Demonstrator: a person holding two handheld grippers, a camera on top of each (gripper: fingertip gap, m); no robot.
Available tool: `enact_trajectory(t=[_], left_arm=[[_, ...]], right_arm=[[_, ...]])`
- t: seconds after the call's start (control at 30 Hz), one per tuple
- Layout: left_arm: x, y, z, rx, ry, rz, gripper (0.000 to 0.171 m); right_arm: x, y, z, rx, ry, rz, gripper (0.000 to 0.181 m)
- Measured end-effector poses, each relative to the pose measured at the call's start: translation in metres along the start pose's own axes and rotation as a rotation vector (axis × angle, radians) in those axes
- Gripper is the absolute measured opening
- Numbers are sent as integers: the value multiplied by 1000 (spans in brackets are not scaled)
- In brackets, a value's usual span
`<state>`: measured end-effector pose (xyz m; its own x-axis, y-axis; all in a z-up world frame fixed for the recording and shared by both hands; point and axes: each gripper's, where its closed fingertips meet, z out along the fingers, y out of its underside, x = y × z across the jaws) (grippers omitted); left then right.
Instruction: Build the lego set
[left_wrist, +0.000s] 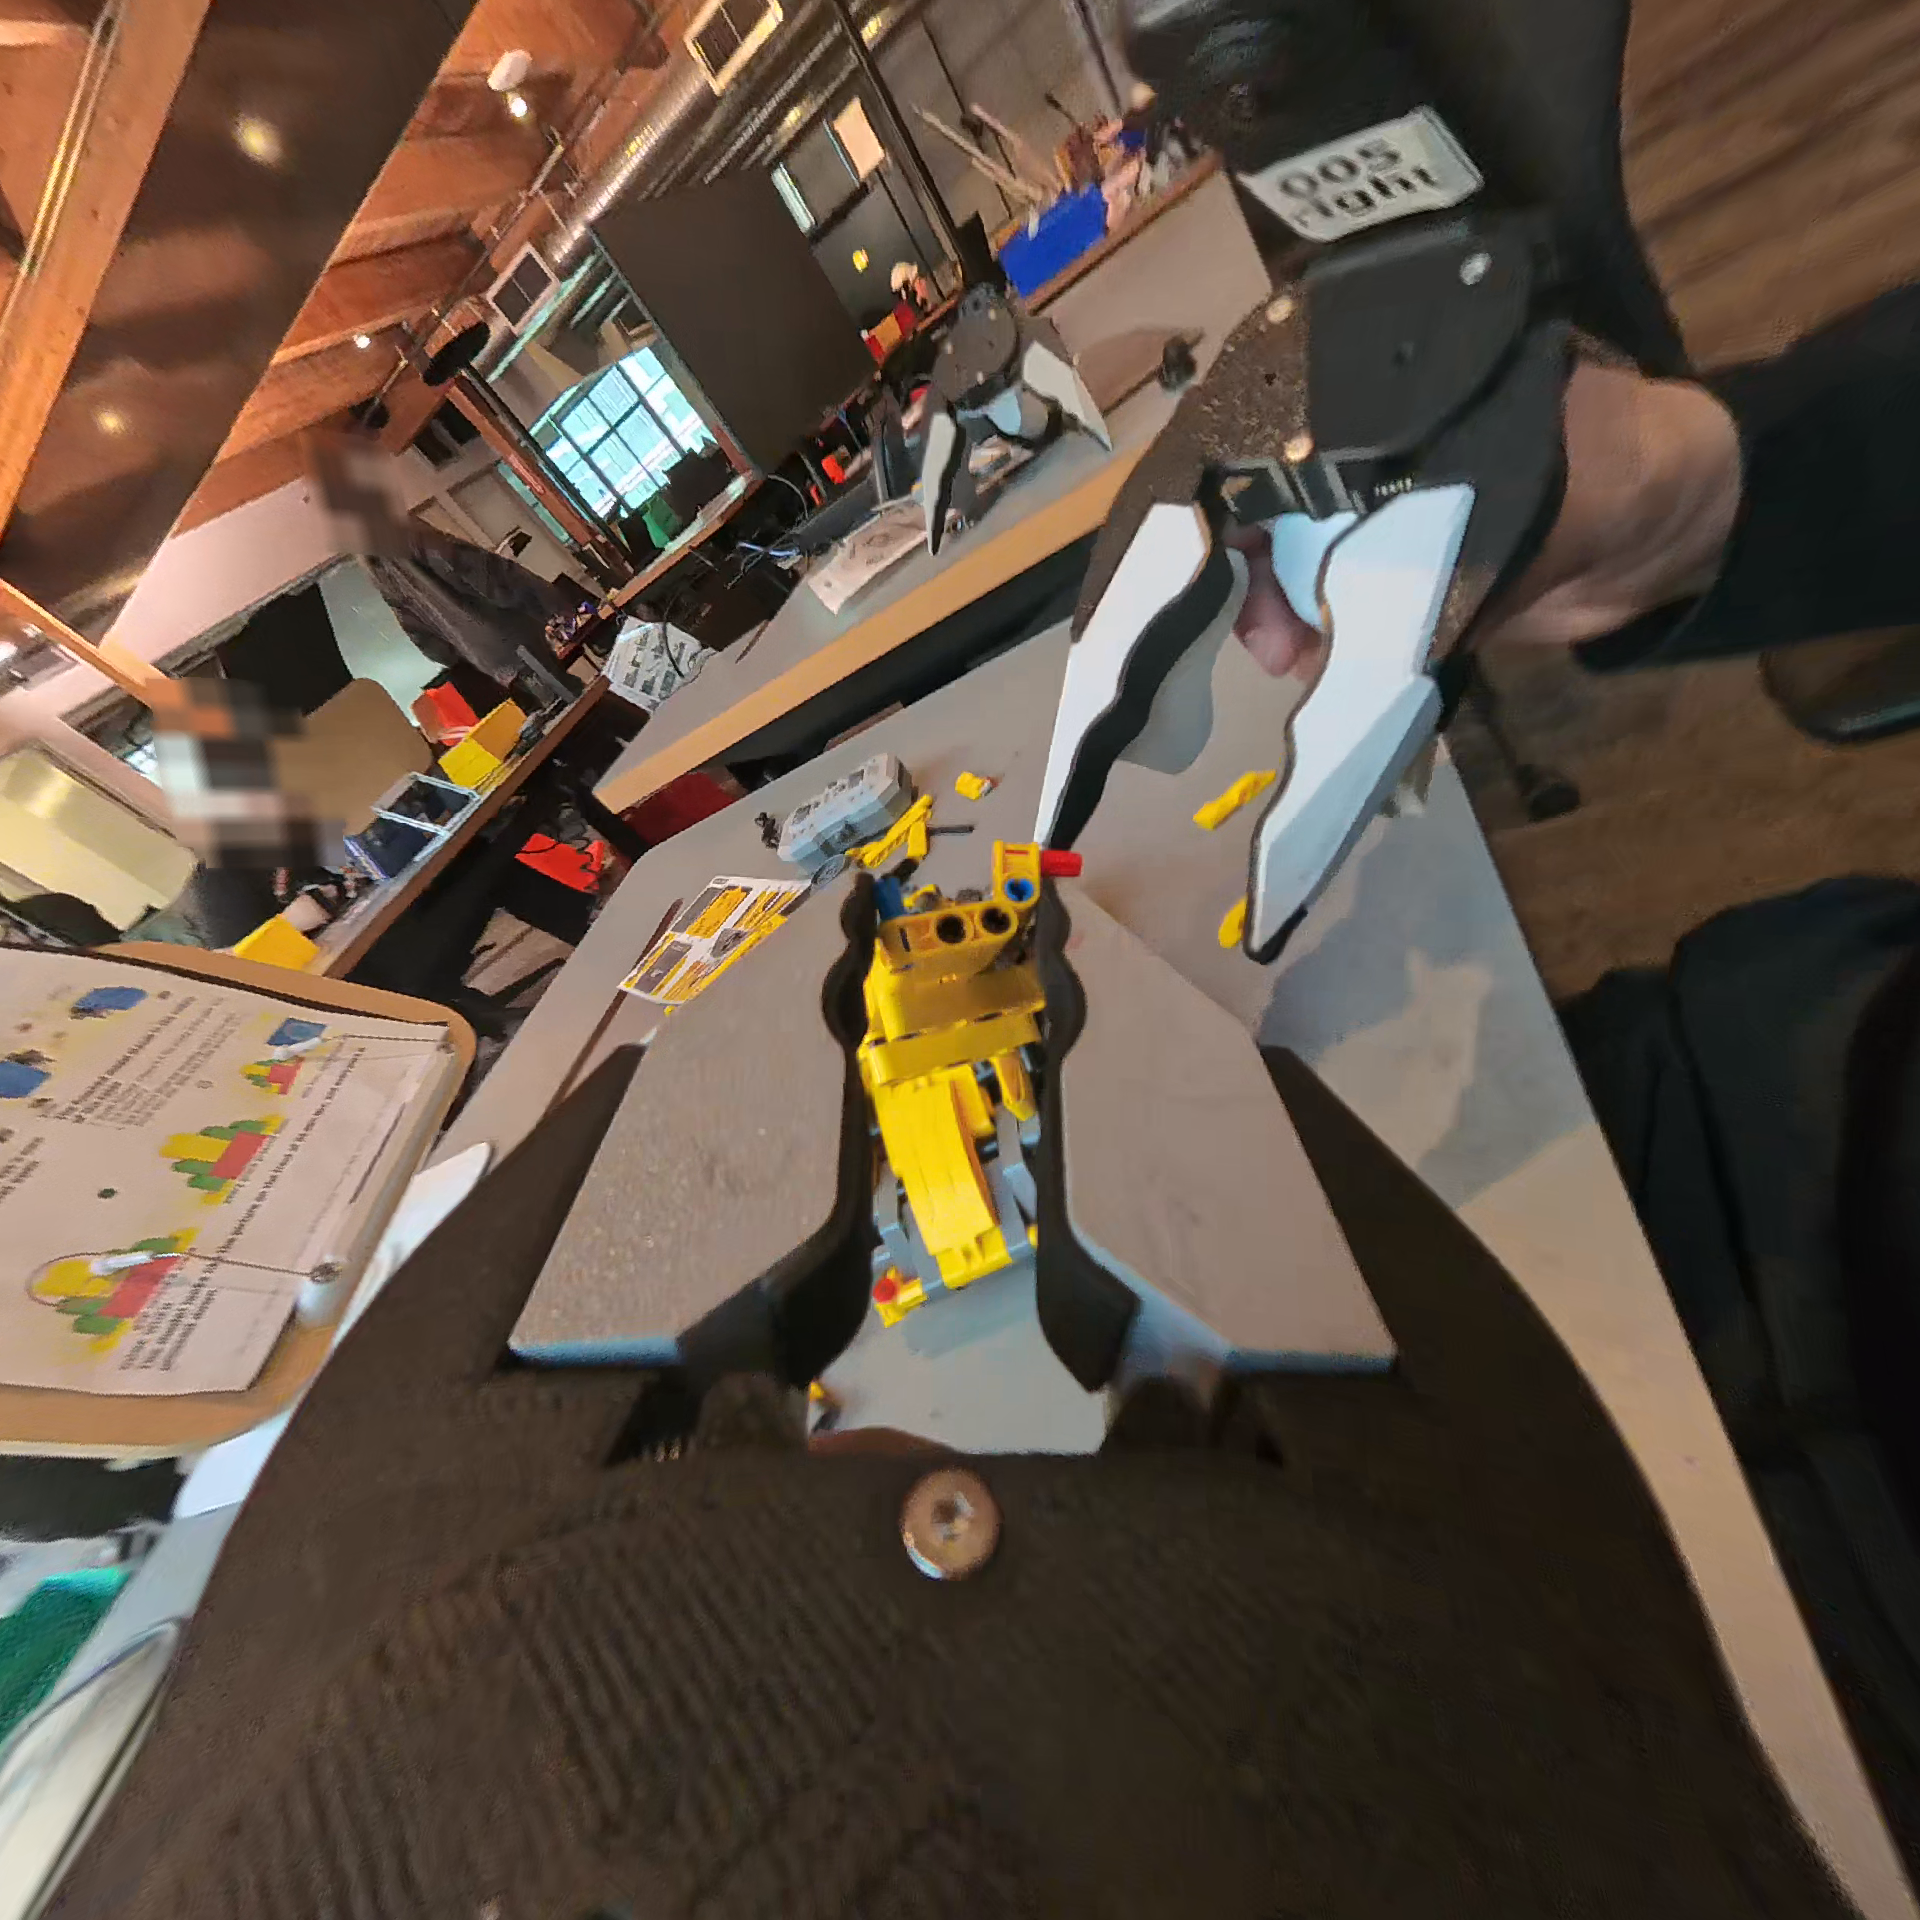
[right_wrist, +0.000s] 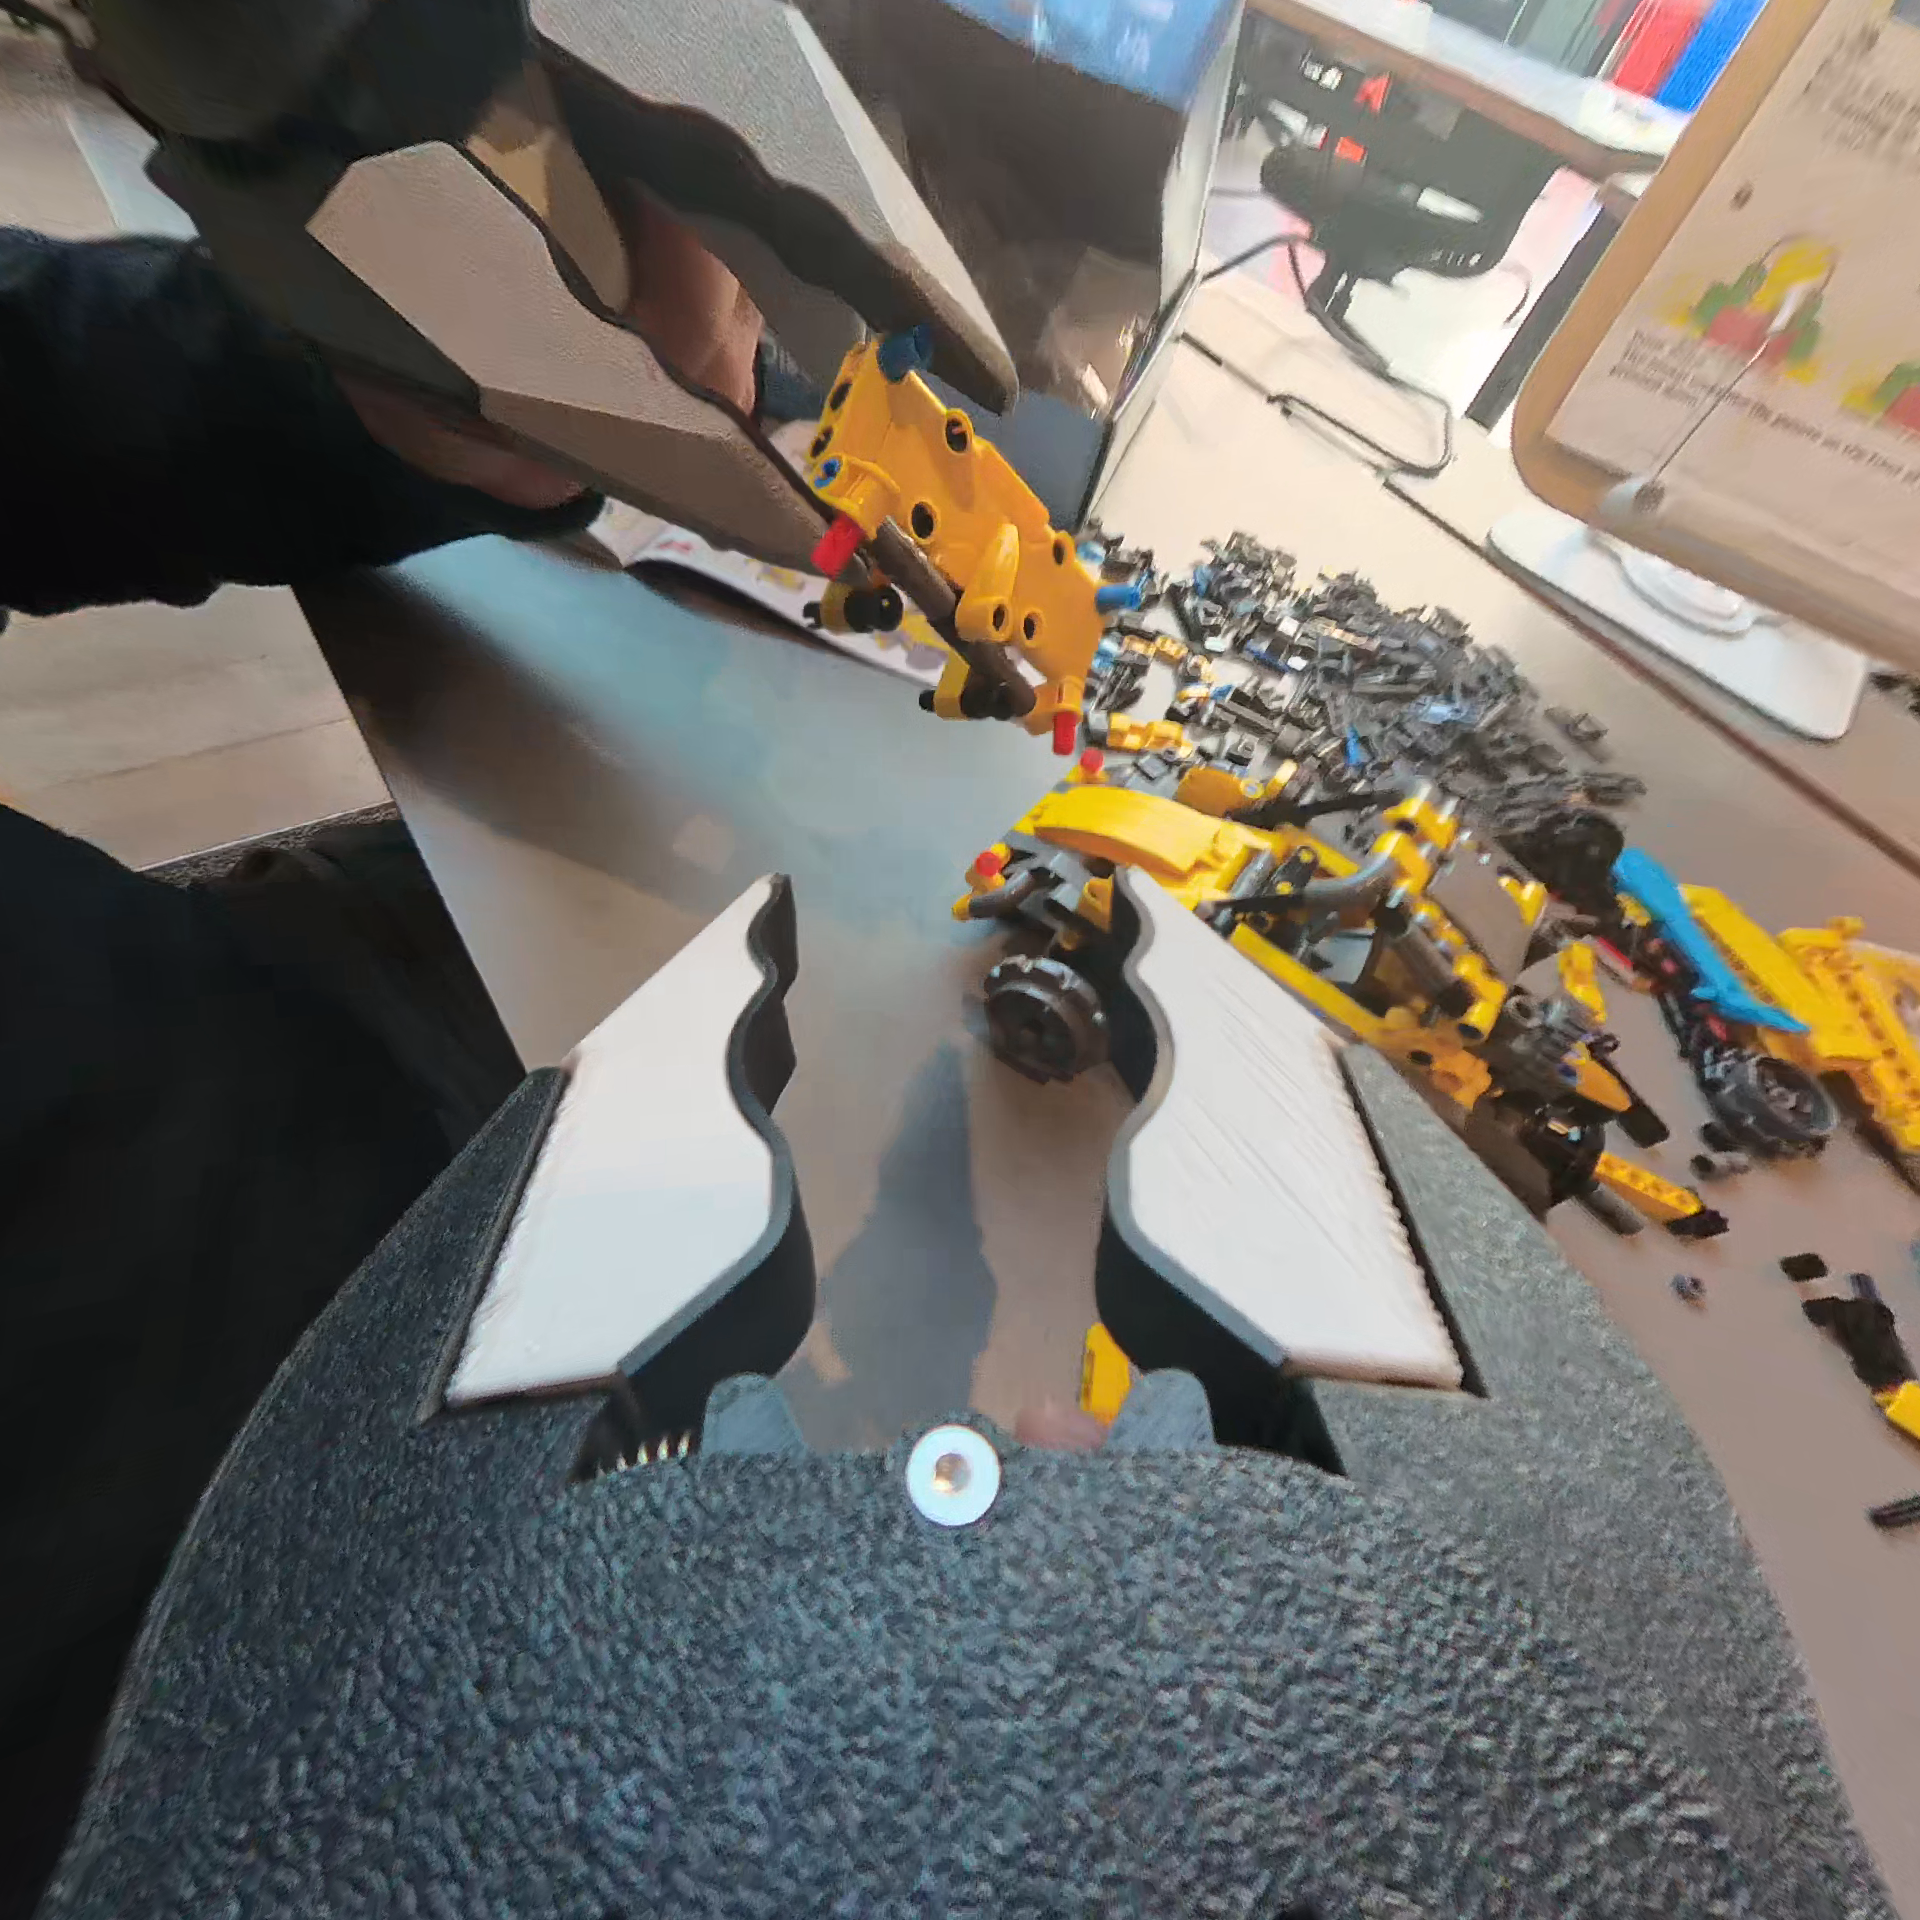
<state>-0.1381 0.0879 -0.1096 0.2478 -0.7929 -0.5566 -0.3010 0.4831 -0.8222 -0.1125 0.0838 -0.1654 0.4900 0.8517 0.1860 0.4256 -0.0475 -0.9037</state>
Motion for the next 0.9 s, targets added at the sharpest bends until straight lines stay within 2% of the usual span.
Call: enact_trajectory(t=[0.1, 0.23, 0.57, 0.67, 0.73, 0.9], left_arm=[[-6, -7, -3, 35, 8, -87, 27], [-9, -11, -3, 51, 28, -164, 27], [-2, -3, 6, 0, 58, -214, 27], [1, -3, 9, -16, 86, -240, 27], [3, -3, 9, -22, 102, -267, 27], [8, -5, 10, -23, 137, -283, 27]], right_arm=[[1, -12, -4, 29, 21, -31, 60], [-1, -12, -3, 14, 20, -46, 65], [-4, -1, 1, 6, 27, -46, 75], [-14, -9, -4, 76, -43, -17, 80], [-11, -13, -5, 101, -31, -7, 86], [-5, -14, -3, 120, -14, 6, 84]])
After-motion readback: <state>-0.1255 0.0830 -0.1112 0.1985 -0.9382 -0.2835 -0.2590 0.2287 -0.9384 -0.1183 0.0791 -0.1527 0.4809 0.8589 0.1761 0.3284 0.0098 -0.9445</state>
